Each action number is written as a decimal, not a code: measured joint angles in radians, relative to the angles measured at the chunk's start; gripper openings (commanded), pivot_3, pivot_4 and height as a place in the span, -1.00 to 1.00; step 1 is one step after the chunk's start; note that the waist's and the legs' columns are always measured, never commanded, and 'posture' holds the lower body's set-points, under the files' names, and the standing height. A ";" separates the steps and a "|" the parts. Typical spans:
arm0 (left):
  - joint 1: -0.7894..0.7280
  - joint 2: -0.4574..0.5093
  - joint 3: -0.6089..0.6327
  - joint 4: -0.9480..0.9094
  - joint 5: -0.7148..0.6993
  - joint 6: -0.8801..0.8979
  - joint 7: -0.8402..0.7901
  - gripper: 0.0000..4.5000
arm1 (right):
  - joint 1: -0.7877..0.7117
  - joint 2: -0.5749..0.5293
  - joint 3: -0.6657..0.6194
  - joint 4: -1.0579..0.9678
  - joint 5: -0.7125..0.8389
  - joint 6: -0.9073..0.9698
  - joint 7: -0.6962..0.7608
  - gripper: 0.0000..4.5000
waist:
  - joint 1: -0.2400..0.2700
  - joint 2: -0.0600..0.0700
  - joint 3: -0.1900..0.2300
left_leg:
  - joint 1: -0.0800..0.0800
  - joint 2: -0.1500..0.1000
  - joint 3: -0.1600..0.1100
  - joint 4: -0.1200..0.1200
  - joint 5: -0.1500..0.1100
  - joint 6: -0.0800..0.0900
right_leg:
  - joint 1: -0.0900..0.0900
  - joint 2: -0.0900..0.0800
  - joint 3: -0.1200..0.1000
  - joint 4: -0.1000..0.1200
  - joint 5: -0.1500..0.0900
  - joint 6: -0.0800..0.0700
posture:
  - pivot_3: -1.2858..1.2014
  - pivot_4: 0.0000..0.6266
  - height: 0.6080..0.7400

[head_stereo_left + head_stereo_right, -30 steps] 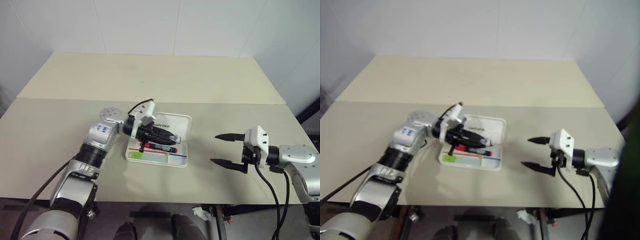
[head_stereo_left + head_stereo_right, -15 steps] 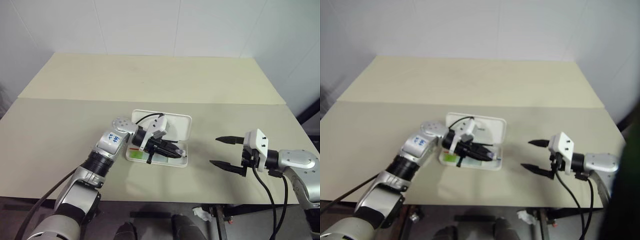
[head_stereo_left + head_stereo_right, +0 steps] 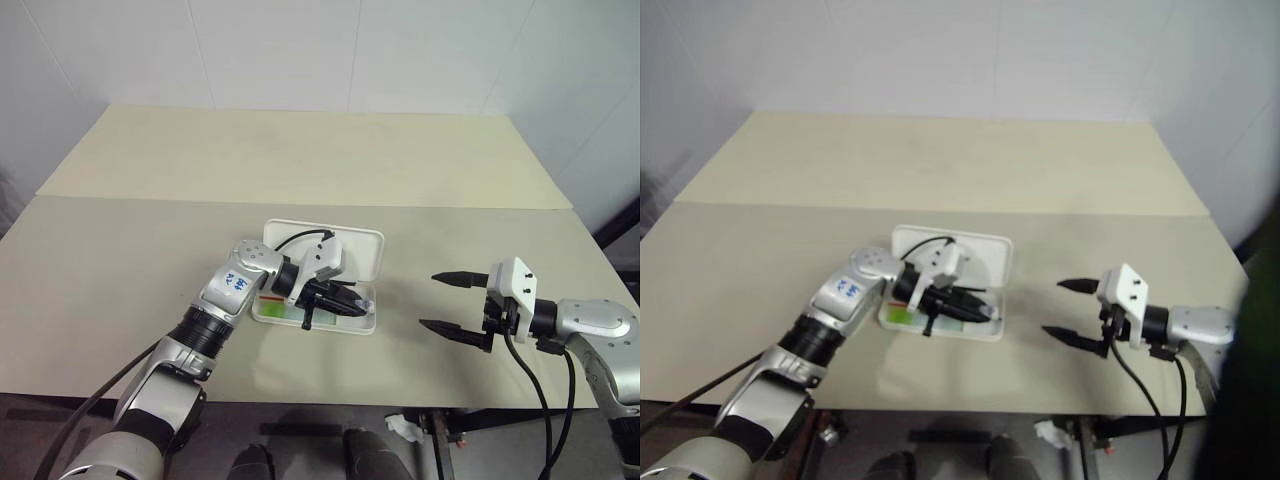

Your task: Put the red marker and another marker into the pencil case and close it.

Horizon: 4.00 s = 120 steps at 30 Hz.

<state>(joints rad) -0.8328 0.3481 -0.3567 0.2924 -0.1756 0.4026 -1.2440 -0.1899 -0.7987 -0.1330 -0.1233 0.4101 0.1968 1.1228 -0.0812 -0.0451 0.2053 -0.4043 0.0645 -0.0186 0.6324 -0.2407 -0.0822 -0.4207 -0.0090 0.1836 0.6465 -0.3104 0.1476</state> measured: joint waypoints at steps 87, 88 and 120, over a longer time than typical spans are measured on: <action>-0.428 0.174 0.409 1.028 0.120 -0.268 -0.184 -0.97 | -0.007 0.033 -0.042 0.023 0.061 -0.032 0.018 1.00 | -0.003 0.000 0.000 | 0.003 0.000 -0.002 -0.002 0.000 0.000 | 0.006 0.001 -0.002 -0.003 0.000 0.001 | 0.03 -0.52 1.00; -0.431 0.180 0.392 1.026 0.133 -0.269 -0.244 -0.97 | 0.001 0.028 -0.042 0.018 0.063 -0.028 0.018 1.00 | -0.003 0.000 0.000 | 0.003 0.000 -0.002 -0.002 0.000 0.000 | 0.006 0.001 -0.002 -0.003 0.000 0.001 | 0.03 -0.52 1.00; -0.377 0.156 -0.094 0.817 0.081 -0.698 -0.259 -0.97 | -0.221 0.014 -0.118 0.272 0.209 -0.005 0.233 1.00 | -0.002 0.000 0.000 | 0.004 0.000 -0.003 -0.001 0.000 0.001 | 0.007 0.001 -0.001 -0.003 0.001 0.001 | 0.03 -0.52 1.00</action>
<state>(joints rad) -1.2095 0.5039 -0.4503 1.1091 -0.0951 -0.2959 -1.5025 -0.4107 -0.7845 -0.2511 0.1489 0.6190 0.1918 1.3556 -0.0836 -0.0449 0.2056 -0.4005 0.0641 -0.0215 0.6318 -0.2410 -0.0814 -0.4136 -0.0085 0.1825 0.6439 -0.3099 0.1490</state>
